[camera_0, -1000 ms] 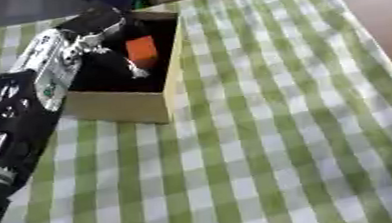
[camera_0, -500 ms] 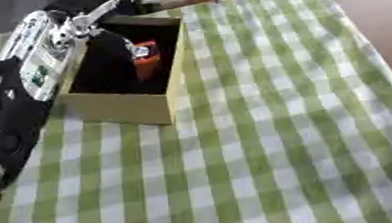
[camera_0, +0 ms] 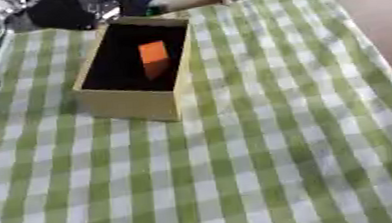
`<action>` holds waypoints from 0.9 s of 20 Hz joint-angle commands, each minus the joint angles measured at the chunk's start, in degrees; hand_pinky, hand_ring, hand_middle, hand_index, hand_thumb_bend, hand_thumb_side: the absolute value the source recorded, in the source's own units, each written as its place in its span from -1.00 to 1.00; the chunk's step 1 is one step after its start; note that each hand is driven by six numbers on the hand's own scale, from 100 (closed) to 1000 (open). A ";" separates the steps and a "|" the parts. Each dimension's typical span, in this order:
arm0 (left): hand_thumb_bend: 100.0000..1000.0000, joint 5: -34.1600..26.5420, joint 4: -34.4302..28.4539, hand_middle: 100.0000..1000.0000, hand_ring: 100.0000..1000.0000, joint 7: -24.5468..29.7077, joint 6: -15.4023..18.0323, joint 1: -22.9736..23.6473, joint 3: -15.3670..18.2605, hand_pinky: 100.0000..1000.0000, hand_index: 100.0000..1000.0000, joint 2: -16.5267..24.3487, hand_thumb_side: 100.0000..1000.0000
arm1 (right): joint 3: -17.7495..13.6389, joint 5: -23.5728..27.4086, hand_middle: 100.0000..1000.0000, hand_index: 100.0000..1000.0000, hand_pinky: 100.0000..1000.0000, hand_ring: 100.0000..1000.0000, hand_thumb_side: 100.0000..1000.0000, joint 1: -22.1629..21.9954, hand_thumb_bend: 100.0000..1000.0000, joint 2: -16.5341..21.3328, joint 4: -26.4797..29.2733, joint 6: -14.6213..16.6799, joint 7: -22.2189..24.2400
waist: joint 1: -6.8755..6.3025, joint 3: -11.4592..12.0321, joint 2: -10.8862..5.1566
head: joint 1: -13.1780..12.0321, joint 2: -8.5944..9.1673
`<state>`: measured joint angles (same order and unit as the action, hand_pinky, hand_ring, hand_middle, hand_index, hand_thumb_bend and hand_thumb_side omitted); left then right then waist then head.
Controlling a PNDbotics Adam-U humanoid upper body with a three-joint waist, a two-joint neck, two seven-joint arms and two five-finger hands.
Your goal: Pick up objects on the table and place them in the box.
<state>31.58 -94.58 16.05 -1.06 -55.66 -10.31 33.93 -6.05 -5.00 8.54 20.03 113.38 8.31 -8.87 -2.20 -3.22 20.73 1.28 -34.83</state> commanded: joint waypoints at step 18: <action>-0.06 -19.37 -20.01 0.47 0.53 -25.81 5.21 28.40 9.37 0.27 0.36 -2.50 0.42 | -0.86 0.79 0.32 0.49 0.58 0.40 1.00 1.77 -1.00 1.10 1.21 1.13 -1.64 | 1.49 3.67 -2.16 | 2.73 -1.63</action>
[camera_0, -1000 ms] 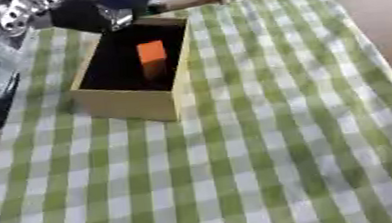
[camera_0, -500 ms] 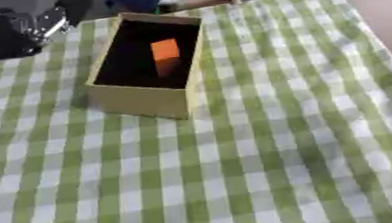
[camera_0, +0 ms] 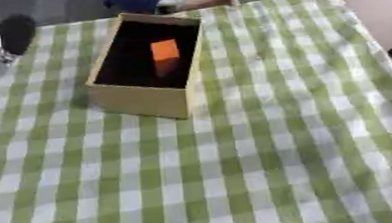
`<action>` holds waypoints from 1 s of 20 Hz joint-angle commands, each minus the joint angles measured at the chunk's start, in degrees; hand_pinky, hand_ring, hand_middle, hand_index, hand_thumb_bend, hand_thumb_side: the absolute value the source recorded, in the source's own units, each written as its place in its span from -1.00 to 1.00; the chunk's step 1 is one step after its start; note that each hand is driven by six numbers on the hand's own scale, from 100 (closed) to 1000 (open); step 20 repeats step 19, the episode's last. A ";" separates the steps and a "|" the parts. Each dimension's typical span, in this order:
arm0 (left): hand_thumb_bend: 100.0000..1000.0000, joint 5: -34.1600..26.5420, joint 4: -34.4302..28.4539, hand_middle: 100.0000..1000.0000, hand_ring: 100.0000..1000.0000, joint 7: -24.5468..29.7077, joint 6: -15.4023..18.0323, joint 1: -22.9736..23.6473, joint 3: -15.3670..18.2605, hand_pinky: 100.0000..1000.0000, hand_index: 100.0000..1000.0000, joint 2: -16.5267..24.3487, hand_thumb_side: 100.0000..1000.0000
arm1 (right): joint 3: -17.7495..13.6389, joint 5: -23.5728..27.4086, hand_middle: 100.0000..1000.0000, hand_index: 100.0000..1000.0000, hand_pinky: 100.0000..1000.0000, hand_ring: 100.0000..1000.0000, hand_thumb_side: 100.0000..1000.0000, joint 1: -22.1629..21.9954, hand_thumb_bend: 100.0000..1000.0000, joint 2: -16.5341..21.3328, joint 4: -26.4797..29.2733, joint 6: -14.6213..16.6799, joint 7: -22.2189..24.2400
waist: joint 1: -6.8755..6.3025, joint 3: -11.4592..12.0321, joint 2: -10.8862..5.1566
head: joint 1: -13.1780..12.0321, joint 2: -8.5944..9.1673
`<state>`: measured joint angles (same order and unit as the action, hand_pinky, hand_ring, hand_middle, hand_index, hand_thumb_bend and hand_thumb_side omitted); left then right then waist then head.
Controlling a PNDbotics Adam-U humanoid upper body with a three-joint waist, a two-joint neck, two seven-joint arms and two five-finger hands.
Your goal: Pick up objects on the table and place them in the box.
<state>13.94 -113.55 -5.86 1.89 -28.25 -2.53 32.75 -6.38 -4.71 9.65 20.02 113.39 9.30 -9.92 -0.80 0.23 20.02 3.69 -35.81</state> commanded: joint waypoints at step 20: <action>0.06 -7.70 -1.04 0.45 0.51 -14.52 14.04 12.39 3.11 0.24 0.34 -11.83 0.42 | 1.45 2.18 0.34 0.51 0.59 0.44 1.00 5.27 -1.00 4.36 1.21 2.24 0.31 | 0.31 1.69 -3.19 | 1.27 -1.94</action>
